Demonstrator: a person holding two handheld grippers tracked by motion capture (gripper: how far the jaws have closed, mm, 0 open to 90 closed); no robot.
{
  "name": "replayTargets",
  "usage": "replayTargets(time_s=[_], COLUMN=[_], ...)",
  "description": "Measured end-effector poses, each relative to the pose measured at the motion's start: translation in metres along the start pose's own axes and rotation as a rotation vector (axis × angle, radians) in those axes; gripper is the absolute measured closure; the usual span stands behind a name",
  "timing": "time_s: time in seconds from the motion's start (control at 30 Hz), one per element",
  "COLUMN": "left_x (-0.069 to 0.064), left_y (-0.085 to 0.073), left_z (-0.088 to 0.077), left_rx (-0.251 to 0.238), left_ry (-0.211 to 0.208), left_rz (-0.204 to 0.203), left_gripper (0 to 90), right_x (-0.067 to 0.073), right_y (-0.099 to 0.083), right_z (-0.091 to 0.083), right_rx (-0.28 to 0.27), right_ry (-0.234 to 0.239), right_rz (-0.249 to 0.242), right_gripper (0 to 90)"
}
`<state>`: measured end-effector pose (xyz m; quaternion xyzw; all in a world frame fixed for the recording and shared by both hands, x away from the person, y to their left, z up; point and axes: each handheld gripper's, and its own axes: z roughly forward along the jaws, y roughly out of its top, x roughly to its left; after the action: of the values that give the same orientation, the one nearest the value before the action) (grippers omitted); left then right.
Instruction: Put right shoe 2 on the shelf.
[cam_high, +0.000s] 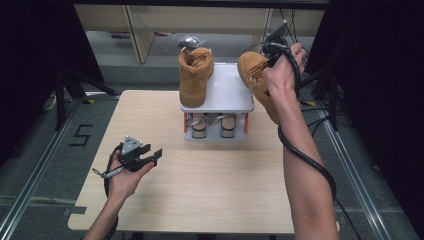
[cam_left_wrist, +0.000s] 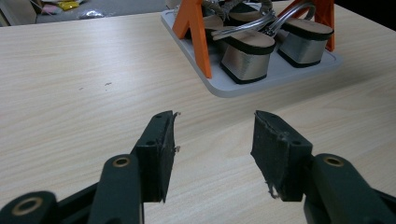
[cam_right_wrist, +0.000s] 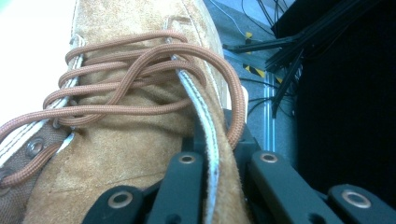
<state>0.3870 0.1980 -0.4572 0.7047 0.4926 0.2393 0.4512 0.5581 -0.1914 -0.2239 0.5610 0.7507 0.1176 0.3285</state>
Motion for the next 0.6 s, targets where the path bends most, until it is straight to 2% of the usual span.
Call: replayTargets(time_s=[0.1, 0.13, 0.17, 0.6], left_x=[0.000, 0.000, 0.000, -0.001], left_y=[0.000, 0.000, 0.000, -0.001], left_z=[0.000, 0.000, 0.000, 0.001], left_rx=[-0.007, -0.007, -0.007, -0.003], left_ry=[-0.001, 0.000, -0.001, -0.009], left_rz=[-0.002, -0.001, -0.001, 0.002], left_gripper=[48.3, 48.3, 48.3, 48.3], right_x=[0.003, 0.003, 0.004, 0.014], right_y=[0.003, 0.004, 0.005, 0.023], right_z=[0.001, 0.001, 0.001, -0.001], right_rx=[0.002, 0.001, 0.003, -0.006], right_ry=[0.002, 0.003, 0.004, 0.008], right_rz=[0.015, -0.002, 0.011, -0.010], right_gripper=[86.1, 86.1, 86.1, 86.1])
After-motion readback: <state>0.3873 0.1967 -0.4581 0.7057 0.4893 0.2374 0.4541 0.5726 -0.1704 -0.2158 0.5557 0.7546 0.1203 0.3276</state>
